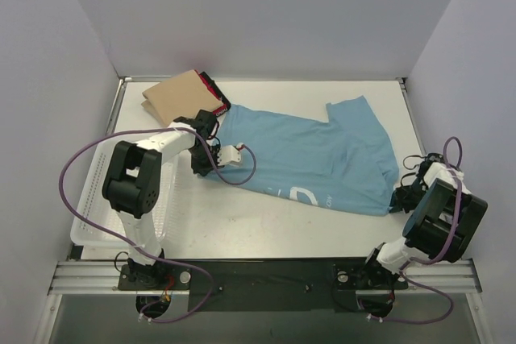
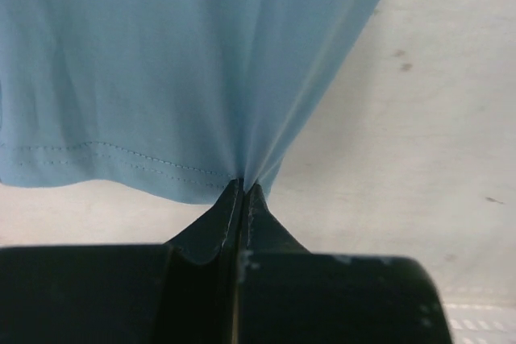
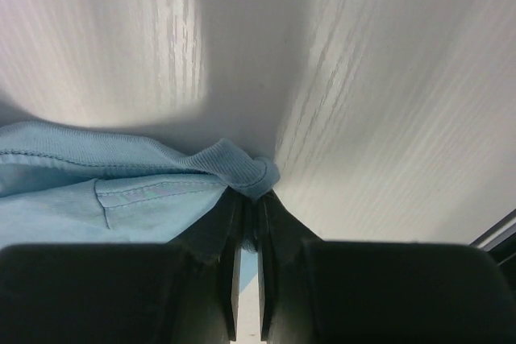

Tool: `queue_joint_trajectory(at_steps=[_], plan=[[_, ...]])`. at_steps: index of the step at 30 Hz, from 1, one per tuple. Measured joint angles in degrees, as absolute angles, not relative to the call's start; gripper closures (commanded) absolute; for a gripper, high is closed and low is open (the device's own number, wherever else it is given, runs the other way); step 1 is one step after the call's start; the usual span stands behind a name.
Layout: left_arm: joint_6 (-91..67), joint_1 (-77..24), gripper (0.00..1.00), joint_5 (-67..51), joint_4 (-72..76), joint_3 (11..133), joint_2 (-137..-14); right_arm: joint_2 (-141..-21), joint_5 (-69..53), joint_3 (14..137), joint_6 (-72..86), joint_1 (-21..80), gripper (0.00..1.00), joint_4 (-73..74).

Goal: Fold and stack the t-shirts
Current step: Fold the flattened tshirt in 1/3 of the way

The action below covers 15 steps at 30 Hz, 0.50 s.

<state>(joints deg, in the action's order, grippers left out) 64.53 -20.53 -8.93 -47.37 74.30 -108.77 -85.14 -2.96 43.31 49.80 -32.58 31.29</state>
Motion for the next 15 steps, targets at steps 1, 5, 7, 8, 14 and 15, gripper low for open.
queue_joint_trajectory(at_steps=[1,5,7,8,14,15], plan=[[63.8,-20.6,1.0,-9.8,-49.1,74.3,-108.6,-85.9,-2.4,44.1,49.0,-32.7,1.0,31.6],[60.6,-22.8,0.81,-13.0,-56.6,73.1,-107.8,-87.6,-0.4,45.9,45.7,-33.7,1.0,32.7],[59.8,-24.7,0.59,-14.9,-60.1,71.7,-107.2,-87.7,1.0,46.1,44.2,-34.4,1.0,33.0],[59.1,-26.0,0.46,-15.9,-62.5,70.7,-106.7,-87.7,2.0,46.2,43.4,-34.8,1.0,33.2],[56.8,-30.0,0.29,-18.7,-72.0,68.9,-102.6,-87.5,6.2,46.2,40.2,-37.9,0.45,34.1],[56.1,-29.8,0.28,-18.6,-72.8,69.8,-102.3,-87.3,6.9,46.2,39.6,-38.2,0.43,34.5]])
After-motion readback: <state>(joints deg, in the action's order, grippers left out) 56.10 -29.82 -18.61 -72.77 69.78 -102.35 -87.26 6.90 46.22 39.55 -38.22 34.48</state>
